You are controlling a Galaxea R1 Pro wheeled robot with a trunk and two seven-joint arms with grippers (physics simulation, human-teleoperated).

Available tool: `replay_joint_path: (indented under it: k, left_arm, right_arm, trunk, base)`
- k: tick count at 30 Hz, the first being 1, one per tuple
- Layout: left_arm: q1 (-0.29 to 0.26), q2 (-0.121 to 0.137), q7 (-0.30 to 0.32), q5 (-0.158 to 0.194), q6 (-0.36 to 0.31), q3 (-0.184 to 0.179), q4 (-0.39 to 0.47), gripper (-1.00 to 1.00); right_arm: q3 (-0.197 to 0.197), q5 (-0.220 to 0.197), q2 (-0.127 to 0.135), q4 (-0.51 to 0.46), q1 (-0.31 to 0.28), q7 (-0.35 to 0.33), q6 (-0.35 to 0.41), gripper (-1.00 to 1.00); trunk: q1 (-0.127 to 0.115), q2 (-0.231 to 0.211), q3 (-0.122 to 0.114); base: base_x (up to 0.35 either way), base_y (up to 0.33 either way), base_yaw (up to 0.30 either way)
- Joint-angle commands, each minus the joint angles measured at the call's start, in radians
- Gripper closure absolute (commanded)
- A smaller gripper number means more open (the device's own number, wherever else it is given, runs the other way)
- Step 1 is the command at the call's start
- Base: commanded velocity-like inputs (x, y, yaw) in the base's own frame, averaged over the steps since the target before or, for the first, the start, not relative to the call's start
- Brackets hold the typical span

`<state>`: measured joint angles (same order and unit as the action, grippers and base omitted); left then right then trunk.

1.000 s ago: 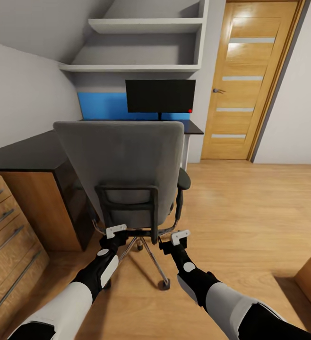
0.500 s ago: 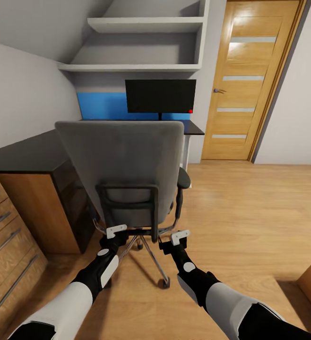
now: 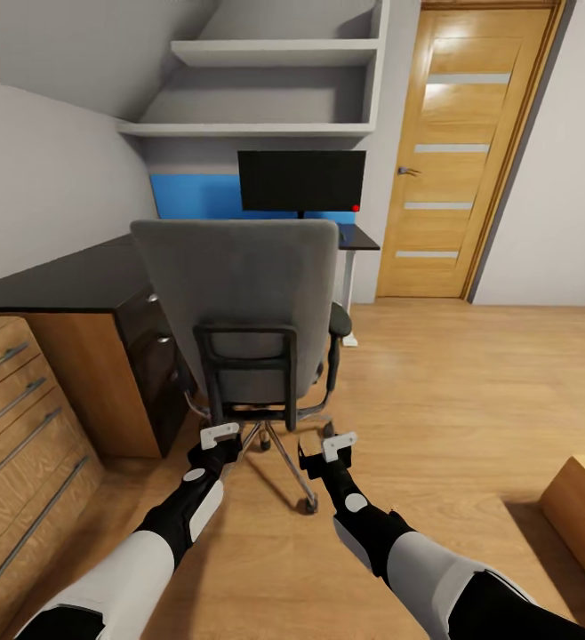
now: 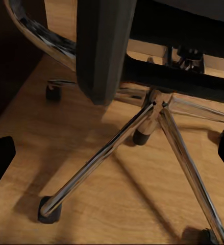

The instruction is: In the bedroom, organize the workspace by keeping the computer under the desk, ensuring the monitor is on the desk, placing the keyboard on the desk next to the monitor, placing the mouse on the desk next to the keyboard, moving the folder from the swivel chair onto the desk next to the mouse, stacking the notebook on top of the folder with the pen on top of the notebook, and positioning the swivel chair next to the desk.

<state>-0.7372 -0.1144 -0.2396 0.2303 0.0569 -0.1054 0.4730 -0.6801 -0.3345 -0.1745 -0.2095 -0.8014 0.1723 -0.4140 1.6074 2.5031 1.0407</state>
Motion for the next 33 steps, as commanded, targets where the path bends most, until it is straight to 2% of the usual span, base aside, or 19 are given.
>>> replay_joint_path:
  k: [1,17,22,27,33]
  left_arm:
    - [-0.001,0.001,-0.007,0.011,0.005,-0.008,-0.001,-1.00]
    - [-0.001,0.003,-0.008,0.010,0.006,-0.007,-0.001,-1.00]
    - [-0.001,0.004,-0.009,0.010,0.007,-0.007,-0.001,-1.00]
    - [-0.001,0.005,-0.009,0.009,0.008,-0.006,0.000,-1.00]
    - [-0.001,0.006,-0.009,0.009,0.008,-0.005,0.000,-1.00]
  right_arm:
    - [-0.009,-0.008,0.000,0.001,-0.001,0.005,-0.003,-1.00]
    - [-0.014,-0.008,0.000,-0.001,-0.001,0.009,0.005,-1.00]
    - [-0.013,-0.013,0.000,-0.003,-0.001,0.017,0.034,-1.00]
    - [-0.012,-0.018,0.000,-0.011,-0.001,0.065,0.099,-1.00]
    - [-0.007,-0.020,0.000,-0.043,-0.001,0.112,0.126,-1.00]
  trunk:
    - [-0.001,0.000,0.001]
    - [-0.001,0.000,0.001]
    - [-0.001,0.000,0.001]
    - [-0.001,0.000,0.001]
    - [-0.001,0.000,0.001]
  base:
    - [-0.183,0.000,0.000]
    - [-0.055,0.000,0.000]
    - [-0.004,0.000,0.000]
    - [-0.001,0.000,0.000]
    - [0.000,0.029,0.000]
